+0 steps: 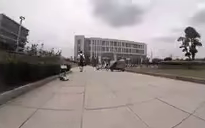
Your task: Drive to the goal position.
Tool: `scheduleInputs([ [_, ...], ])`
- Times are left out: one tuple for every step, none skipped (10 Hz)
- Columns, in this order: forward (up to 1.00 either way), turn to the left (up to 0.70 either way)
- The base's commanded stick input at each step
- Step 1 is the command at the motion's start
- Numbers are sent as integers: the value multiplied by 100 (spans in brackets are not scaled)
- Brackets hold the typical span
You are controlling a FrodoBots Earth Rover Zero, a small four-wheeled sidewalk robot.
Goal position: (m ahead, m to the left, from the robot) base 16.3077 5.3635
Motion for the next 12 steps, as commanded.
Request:
scheduleInputs([
  [45,-27],
  [45,-27],
  [45,-22],
  [45,0],
  [45,0],
  [45,0],
  [45,0],
  [45,0],
  [45,0],
  [45,0],
  [1,0],
  [0,0],
])
